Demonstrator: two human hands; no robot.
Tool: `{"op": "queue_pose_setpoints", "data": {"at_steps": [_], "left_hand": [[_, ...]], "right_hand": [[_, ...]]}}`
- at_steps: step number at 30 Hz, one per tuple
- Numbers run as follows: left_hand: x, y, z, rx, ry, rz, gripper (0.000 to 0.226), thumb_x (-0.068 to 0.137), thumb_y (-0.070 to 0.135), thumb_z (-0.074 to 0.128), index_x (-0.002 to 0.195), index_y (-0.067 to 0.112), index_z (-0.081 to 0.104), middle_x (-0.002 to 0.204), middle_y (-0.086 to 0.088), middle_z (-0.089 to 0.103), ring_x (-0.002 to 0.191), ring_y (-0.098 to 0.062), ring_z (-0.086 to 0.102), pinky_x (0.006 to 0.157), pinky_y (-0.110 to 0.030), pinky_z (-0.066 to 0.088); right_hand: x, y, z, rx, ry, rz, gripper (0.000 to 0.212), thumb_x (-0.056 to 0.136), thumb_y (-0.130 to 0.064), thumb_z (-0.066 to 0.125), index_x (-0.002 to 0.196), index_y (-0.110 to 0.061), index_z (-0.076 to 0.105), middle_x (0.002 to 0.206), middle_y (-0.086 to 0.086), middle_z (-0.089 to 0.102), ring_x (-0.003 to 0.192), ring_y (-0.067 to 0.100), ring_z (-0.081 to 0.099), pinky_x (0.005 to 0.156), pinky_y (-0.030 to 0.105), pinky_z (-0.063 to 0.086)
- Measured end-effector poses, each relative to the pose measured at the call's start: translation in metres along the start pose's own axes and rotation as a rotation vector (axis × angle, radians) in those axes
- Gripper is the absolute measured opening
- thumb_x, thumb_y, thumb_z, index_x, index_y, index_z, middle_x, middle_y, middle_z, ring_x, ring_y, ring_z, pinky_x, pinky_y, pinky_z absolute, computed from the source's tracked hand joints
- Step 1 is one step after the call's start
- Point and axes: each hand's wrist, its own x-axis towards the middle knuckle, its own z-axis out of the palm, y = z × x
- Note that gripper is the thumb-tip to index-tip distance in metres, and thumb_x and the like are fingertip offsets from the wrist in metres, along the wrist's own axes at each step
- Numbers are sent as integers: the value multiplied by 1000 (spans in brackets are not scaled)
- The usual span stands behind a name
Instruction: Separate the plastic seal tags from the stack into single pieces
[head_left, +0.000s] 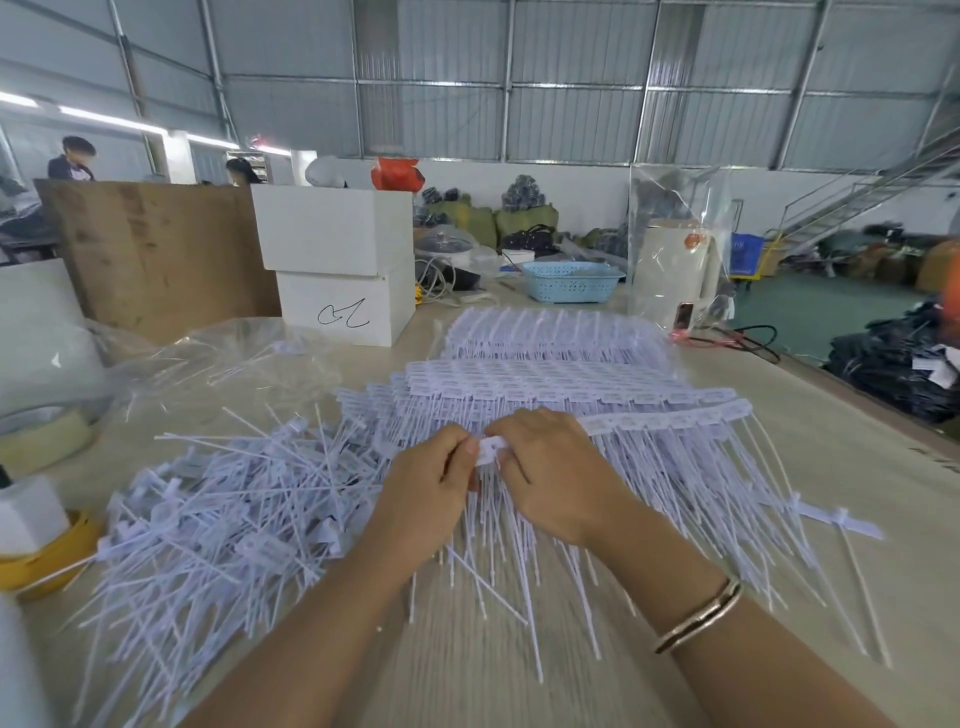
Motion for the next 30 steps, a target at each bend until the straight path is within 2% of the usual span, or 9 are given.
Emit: {"op": "queue_pose_setpoints", "data": {"at_steps": [5, 7, 11, 15, 18, 22, 26, 27, 30], "left_hand": [[0, -4, -5, -45, 11, -67, 30, 98, 16, 45, 69, 22, 49, 58, 2, 57, 42, -3, 42, 46, -18, 31], [-1, -1, -5, -98, -15, -107, 29, 97, 23, 48, 68, 20, 50, 54, 7, 56, 41, -2, 41, 46, -16, 32], [0, 2, -5, -201, -19, -207, 31, 97, 30, 49, 68, 20, 54, 48, 4, 57, 45, -6, 49, 51, -19, 40], [1, 7, 0, -467, 0, -382, 31, 100, 26, 44, 75, 14, 58, 46, 5, 55, 44, -5, 50, 49, -16, 43], [6, 11, -4, -766, 128, -541, 33, 101, 27, 42, 73, 14, 55, 50, 1, 57, 43, -6, 48, 50, -20, 39], [10, 1, -29, -178, 259, -266, 35, 97, 29, 49, 64, 17, 50, 49, 6, 54, 40, -3, 42, 48, -20, 36], [12, -5, -48, 227, 380, -112, 16, 92, 24, 55, 77, 22, 52, 58, 1, 57, 52, -19, 55, 51, -31, 43], [13, -8, -52, 337, 389, -114, 14, 93, 25, 54, 80, 19, 55, 63, -2, 59, 58, -24, 57, 55, -33, 44], [13, -23, -61, 713, 361, -186, 21, 95, 28, 51, 91, 14, 66, 86, -10, 62, 84, -34, 55, 73, -40, 39]], "right_hand": [[1, -2, -1, -37, 0, 47, 23, 97, -39, 43, 106, -21, 54, 96, -5, 55, 92, 16, 49, 84, 31, 28], [2, -1, 2, 161, -24, 71, 11, 95, -36, 49, 91, -26, 51, 85, -9, 49, 85, 12, 47, 86, 32, 26], [2, 1, 11, 564, -61, 153, 15, 92, -23, 60, 79, -29, 54, 77, -13, 48, 78, 6, 46, 91, 43, 32], [3, -5, 14, 833, 63, 155, 25, 89, -10, 63, 74, -29, 58, 73, -1, 53, 71, 11, 48, 75, 33, 38], [2, -5, 13, 941, 182, 179, 24, 92, -13, 59, 72, -23, 54, 67, 14, 45, 63, 16, 40, 62, 29, 32], [0, 1, 13, 909, 130, 257, 30, 96, -23, 53, 71, -39, 51, 70, -7, 40, 76, 18, 35, 71, 31, 30], [-3, -1, 16, 842, 59, 264, 20, 100, -16, 43, 89, -27, 55, 90, 0, 50, 97, 29, 45, 93, 43, 33], [-3, -2, 16, 848, 58, 260, 22, 100, -10, 41, 93, -25, 55, 91, 2, 51, 97, 26, 48, 93, 42, 33], [-4, -3, 14, 797, 32, 230, 32, 96, 4, 38, 99, -25, 52, 74, 4, 46, 60, 1, 43, 64, 23, 34]]}}
